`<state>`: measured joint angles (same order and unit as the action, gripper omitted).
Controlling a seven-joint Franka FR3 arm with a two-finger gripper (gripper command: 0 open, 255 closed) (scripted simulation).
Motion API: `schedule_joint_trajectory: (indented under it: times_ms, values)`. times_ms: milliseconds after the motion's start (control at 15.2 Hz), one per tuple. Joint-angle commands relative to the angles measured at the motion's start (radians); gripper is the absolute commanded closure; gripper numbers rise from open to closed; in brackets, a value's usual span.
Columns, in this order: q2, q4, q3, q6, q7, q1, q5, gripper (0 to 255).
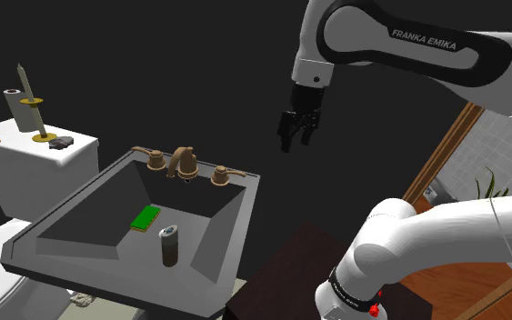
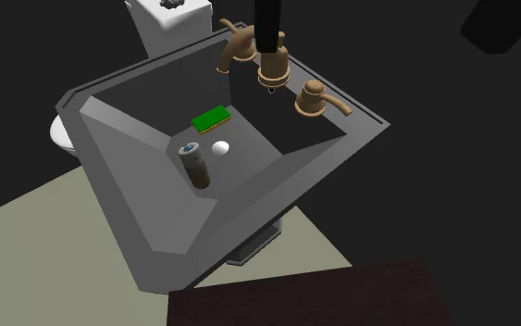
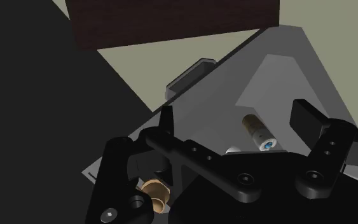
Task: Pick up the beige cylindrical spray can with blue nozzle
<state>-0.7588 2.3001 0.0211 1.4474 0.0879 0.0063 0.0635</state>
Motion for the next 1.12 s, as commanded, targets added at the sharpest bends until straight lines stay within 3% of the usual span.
schedule_joint_trajectory:
  times_ms: [0,528,1056]
  values:
    - [0.000,0.000,0.000,0.000,0.000,0.000,0.000,0]
    - [0.210,0.043,0.081,0.223,0.065,0.021,0.034,0]
    - [0.480,0.002,0.152,0.420,0.136,0.037,0.035,0]
